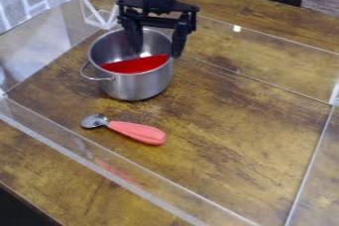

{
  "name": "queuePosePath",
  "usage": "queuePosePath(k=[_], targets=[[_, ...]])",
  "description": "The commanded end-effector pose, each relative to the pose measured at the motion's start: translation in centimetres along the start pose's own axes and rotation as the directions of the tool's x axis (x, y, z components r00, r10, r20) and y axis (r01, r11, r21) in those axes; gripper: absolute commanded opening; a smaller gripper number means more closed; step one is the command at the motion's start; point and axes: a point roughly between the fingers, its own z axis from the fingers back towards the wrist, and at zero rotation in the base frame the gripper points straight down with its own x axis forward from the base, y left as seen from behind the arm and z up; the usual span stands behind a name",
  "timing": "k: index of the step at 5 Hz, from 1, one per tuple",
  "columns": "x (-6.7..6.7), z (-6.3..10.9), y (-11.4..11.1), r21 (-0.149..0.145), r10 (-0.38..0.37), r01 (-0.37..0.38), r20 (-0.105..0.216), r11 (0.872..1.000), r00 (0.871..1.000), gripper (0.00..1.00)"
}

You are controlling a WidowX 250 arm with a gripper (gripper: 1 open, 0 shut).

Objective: Put the red object in the silver pot

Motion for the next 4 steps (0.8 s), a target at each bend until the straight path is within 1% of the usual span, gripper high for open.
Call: queuePosePath(k=[1,2,3,4], targets=[[1.0,1.7,0.5,-0.016,0.008,-0.007,0.073,1.000,0.997,0.00],[1.0,1.5,0.3,-0.019,-0.004,0.005,0.074,1.000,0.997,0.00],[1.4,2.2,-0.5,-0.016,-0.041,0.042,0.071,0.999,0.997,1.00],[1.8,3.1,0.4,-0.013,-0.055,0.056,0.069,0.998,0.996,1.00]])
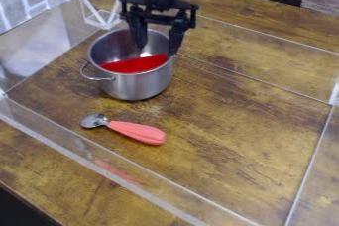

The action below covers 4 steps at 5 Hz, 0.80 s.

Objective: Put the red object in the silver pot

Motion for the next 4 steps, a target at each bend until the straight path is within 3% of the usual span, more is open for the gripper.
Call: queuePosePath(k=[1,3,4], targets=[[0.9,4.0,1.2,-0.015,-0.007,0.008,0.083,1.000,0.996,1.00],[0.1,4.9,-1.3,-0.018,0.015,-0.013,0.091,1.000,0.996,1.00],[-0.4,5.5,-1.2,-0.019,0.008,-0.007,0.096,1.000,0.995,1.00]])
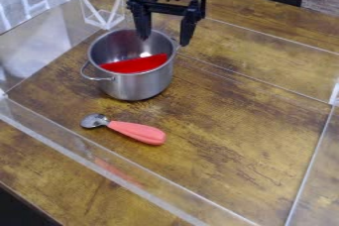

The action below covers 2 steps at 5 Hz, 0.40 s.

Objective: Put the red object in the silver pot

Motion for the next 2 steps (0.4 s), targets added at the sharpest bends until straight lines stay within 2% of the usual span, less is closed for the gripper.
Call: queuePosePath(k=[1,2], targets=[[-0.5,5.1,0.4,-0.027,-0.009,0.012,0.118,1.000,0.993,1.00],[-0.8,6.6,-0.5,-0.026,-0.090,0.094,0.124,0.995,0.988,1.00]])
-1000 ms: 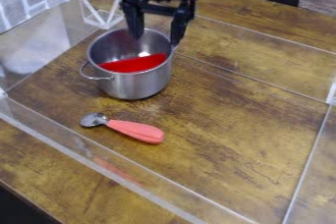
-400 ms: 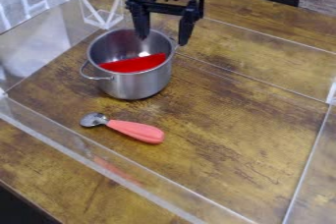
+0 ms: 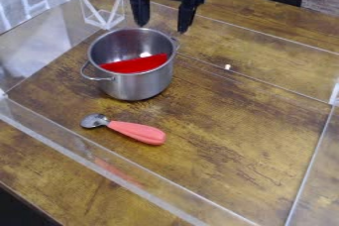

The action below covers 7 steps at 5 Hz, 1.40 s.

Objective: Put the red object in the silver pot

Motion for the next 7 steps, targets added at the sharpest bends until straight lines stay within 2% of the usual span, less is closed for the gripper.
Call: queuePosePath(k=[1,3,4,5,6,7], targets=[[-0.4,4.1,-1.6,-0.015,-0.102,0.105,0.107,0.994,0.989,1.00],[-1.1,4.2,0.3,-0.017,-0.086,0.088,0.093,0.996,0.992,1.00],[-0.5,3.7,0.6,-0.017,-0.050,0.051,0.086,0.999,0.995,1.00],[0.0,3.6,0.5,-0.019,-0.018,0.020,0.084,1.000,0.996,1.00],[0.5,2.8,-0.7,-0.020,-0.016,0.018,0.079,1.000,0.997,1.00],[1.0,2.7,-1.8,-0.018,-0.008,0.009,0.070,1.000,0.998,1.00]])
